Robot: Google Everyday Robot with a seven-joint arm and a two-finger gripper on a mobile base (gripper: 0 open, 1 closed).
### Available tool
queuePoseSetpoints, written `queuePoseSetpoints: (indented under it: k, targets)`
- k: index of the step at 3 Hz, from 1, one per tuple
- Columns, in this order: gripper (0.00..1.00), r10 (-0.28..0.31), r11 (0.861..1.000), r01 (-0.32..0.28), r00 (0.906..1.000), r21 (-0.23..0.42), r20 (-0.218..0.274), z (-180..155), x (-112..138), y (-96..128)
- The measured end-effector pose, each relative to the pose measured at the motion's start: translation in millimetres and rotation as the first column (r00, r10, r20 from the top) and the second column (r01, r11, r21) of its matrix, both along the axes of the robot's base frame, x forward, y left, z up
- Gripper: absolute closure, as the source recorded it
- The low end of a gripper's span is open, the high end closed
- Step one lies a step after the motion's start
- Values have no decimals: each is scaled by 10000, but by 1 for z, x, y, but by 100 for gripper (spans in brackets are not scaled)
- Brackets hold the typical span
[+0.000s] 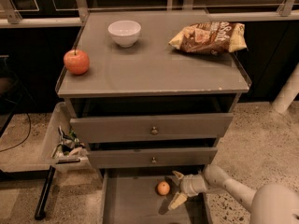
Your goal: Pick orange from bottom drawer and place on counter
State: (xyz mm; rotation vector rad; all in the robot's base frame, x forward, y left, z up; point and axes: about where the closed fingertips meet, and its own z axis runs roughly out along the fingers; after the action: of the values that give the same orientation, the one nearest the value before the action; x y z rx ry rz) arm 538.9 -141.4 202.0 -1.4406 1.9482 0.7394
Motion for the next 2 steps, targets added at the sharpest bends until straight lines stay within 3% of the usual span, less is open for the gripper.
queuePoseSetpoints:
  k: [2]
  targets:
    - [0, 748, 9966, -771, 9942, 275, 768, -22, 6, 26]
